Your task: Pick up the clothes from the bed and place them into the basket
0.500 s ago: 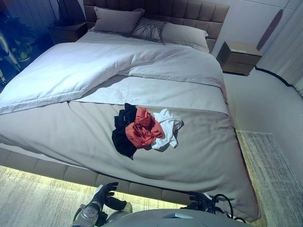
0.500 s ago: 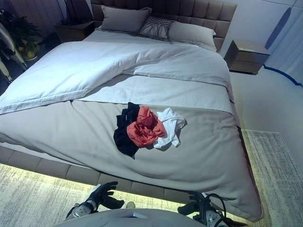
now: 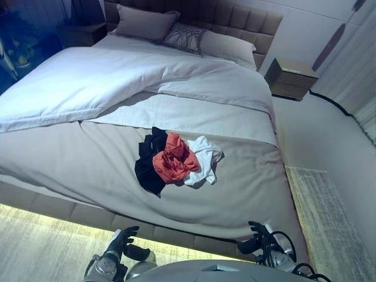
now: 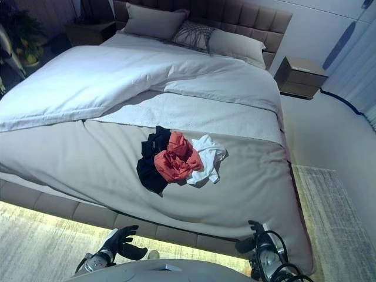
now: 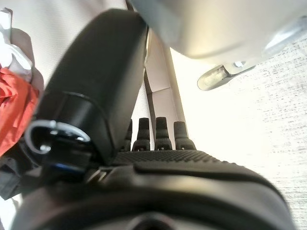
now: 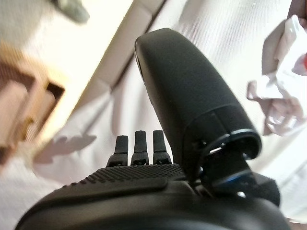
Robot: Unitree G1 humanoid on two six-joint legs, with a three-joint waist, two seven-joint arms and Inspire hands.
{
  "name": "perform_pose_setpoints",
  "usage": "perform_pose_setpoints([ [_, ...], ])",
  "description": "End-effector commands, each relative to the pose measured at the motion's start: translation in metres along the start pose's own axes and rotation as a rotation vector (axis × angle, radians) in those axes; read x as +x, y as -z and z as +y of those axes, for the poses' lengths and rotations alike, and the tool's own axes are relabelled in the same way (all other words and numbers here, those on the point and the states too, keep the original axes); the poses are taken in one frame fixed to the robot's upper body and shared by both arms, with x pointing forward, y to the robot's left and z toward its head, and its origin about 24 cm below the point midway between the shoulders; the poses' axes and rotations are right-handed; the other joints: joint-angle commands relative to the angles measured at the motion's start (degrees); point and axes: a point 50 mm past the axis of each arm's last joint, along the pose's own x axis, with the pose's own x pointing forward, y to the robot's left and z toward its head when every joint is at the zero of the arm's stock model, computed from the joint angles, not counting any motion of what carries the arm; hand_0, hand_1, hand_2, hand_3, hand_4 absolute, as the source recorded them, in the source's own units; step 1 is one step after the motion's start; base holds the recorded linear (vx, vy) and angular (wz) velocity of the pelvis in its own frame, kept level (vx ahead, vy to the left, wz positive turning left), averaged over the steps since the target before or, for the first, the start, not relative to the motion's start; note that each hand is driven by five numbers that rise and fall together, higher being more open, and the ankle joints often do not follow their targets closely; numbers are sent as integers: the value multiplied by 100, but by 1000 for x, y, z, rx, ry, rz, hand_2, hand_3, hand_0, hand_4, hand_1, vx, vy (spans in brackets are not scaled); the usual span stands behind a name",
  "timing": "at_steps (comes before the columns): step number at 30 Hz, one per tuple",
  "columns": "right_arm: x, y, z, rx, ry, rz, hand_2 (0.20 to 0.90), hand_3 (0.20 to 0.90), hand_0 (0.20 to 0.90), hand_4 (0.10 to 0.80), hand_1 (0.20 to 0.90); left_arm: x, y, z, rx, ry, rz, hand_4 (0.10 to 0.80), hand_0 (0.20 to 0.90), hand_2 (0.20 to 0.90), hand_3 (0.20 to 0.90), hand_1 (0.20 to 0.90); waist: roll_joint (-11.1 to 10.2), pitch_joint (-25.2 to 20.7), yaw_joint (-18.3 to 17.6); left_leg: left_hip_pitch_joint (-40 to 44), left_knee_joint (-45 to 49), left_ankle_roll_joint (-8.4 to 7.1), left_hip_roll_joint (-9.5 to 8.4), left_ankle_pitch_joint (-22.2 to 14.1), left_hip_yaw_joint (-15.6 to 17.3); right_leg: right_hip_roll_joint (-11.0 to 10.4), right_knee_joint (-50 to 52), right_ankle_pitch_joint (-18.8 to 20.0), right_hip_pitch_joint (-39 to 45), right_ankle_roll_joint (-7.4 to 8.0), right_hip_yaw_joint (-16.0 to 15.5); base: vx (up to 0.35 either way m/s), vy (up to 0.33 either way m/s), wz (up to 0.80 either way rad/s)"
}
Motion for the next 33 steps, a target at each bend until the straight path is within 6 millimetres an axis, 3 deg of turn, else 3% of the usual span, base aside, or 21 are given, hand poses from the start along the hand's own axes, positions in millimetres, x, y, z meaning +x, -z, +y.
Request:
perform_pose_setpoints([
  [1,17,-70,-84,-71,270,-241,900,900,900,800,900,0,-5,13,46,-25,-30,800,900,900,900,900,433,401,300,224,301,-176,237,-493,443,123,532,152,-570,291,265,-77,-169,26],
  [7,13,-126,-145,-103,487,-359,900,900,900,800,900,7,-33,53,46,-136,-85,800,900,900,900,900,475,1152,531,-825,928,-195,254,-410,229,143,1046,163,-1410,169,4,-148,-156,32],
  [9,12,-137,-156,-94,531,-364,900,900,900,800,900,8,-34,59,32,-172,-77,800,900,900,900,900,495,1276,560,-1072,1086,-204,240,-393,147,119,1163,196,-1633,145,-40,-78,-138,47],
  [11,5,-157,-184,-68,609,-390,900,900,900,800,900,6,-34,71,40,-219,-75,800,900,900,900,900,520,1521,678,-1557,1345,-257,226,-319,-44,107,1316,247,-1981,69,-144,-86,-182,37],
  [14,-5,-171,-212,-31,672,-421,900,900,900,800,900,4,-30,77,46,-249,-64,800,900,900,900,900,573,1642,781,-1982,1480,-305,202,-233,-187,111,1439,264,-2331,-9,-249,-32,-121,39],
  [25,-39,-206,-276,2,866,-466,900,900,900,800,900,-4,-22,101,9,-280,-32,800,900,900,900,900,778,1789,959,-3157,2196,-429,384,-104,-503,67,2376,-41,-3412,-247,-441,-11,-75,20],
  [31,-61,-227,-305,32,950,-476,900,900,900,800,900,-4,-26,105,-28,-279,-43,800,900,900,900,900,952,1852,962,-3640,2525,-406,450,-86,-512,4,2746,-109,-3906,-291,-420,-28,-10,-3],
  [33,-72,-240,-313,55,968,-529,900,900,900,800,900,-4,-28,108,-41,-281,-49,800,900,900,900,900,1003,1866,955,-3731,2650,-445,481,-268,-532,-8,2926,-296,-4032,-223,-318,56,-8,4],
])
